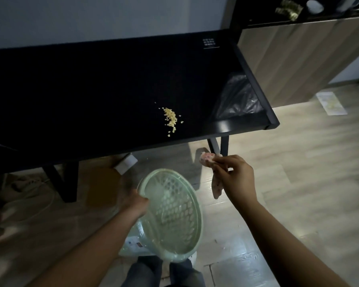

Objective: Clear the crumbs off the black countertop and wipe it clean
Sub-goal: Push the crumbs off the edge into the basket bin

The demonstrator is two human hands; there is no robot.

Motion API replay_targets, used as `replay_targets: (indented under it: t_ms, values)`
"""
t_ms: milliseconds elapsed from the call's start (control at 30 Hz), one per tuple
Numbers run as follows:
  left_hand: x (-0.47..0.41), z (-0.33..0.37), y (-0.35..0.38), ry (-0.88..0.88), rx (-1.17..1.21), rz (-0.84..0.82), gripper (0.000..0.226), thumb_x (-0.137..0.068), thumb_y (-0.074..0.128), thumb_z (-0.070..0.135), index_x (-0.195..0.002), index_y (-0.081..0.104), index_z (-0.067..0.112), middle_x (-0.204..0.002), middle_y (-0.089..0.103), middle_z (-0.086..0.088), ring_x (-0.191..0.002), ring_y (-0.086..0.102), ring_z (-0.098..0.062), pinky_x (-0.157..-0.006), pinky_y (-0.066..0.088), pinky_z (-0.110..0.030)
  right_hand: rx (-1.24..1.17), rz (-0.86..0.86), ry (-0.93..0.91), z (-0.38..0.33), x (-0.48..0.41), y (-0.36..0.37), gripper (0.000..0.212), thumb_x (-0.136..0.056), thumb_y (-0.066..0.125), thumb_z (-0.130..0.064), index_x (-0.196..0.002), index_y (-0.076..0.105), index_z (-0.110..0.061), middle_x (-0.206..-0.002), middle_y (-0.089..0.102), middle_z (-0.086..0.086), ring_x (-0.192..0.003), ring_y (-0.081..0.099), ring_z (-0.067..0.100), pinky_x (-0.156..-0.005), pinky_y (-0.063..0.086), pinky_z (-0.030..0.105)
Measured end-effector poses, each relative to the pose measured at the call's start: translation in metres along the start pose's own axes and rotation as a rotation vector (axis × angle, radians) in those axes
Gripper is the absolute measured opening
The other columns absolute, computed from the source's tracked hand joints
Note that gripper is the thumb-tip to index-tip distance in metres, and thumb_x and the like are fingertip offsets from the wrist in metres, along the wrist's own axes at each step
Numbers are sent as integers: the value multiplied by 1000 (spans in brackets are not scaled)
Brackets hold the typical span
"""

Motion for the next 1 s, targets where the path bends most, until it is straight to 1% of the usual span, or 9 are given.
replay_targets:
  t_ms: [133,200,267,400,500,600,800,900,1000]
  values:
    - [-16,-5,-12,-25,77,-48,52,-91,49,15,-141,33,10,-132,49,-19,-111,52,-33,-86,47,-33,78,-9,-35,-10,-6,25,20,-80,73,-13,-100,75,-16,-94,65,-1,-87,63,16,-76,45,17]
    - [-25,-8,-14,-50,133,-75,51,-91,48,9,-139,32,3,-136,45,-22,-120,49,-35,-92,46,-35,77,-3,-16,-15,-8,36,21,-79,74,-11,-99,75,-15,-93,64,-1,-86,63,15,-74,43,14]
    - [-31,-13,-12,-58,206,-112,50,-90,50,8,-136,34,-1,-134,46,-25,-121,48,-38,-97,45,-42,74,6,-5,-17,-10,43,21,-78,74,-12,-99,75,-16,-91,64,-1,-85,63,15,-75,48,21]
    - [-40,-22,-10,-74,330,-154,47,-82,57,7,-127,42,3,-123,53,-23,-107,56,-39,-82,54,-43,97,24,6,-17,-13,52,21,-79,74,-17,-100,75,-20,-94,66,0,-83,63,15,-75,56,41]
    - [-47,-20,-8,-88,481,-193,50,-78,55,3,-126,43,8,-117,56,-21,-102,59,-39,-86,53,-51,113,49,-16,-14,-19,55,21,-79,74,-18,-100,75,-20,-92,65,-1,-81,63,16,-72,56,44]
    - [-50,-15,-9,-117,558,-166,51,-78,55,1,-127,42,9,-107,55,-16,-94,60,-36,-80,56,-48,115,31,-41,-13,-29,58,20,-80,74,-19,-99,75,-22,-90,65,-2,-80,63,15,-70,56,43]
    - [-67,1,1,-105,572,-175,59,-79,55,3,-134,35,12,-120,53,-21,-103,57,-40,-84,53,-54,139,-44,-103,-14,-72,61,20,-82,71,-15,-101,74,-20,-90,63,-3,-81,60,14,-70,46,23]
    - [-68,9,8,-127,628,-157,59,-79,55,0,-134,36,11,-108,56,-17,-98,59,-39,-80,54,-50,138,-86,-130,-15,-102,61,19,-85,69,-15,-103,74,-19,-93,62,-3,-82,58,10,-70,39,9]
    - [-69,16,14,-172,697,-116,52,-80,52,-3,-129,38,8,-103,56,-17,-95,59,-39,-78,55,-49,147,-132,-182,-20,-134,64,21,-88,66,-18,-108,72,-17,-96,60,-1,-83,57,11,-70,38,9]
Point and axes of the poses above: each hand's wrist, its own x-axis away from the middle knuckle, its own y-axis out of the palm, z = x × y, the point moved 3 cm from there along -x, towards the middle knuckle
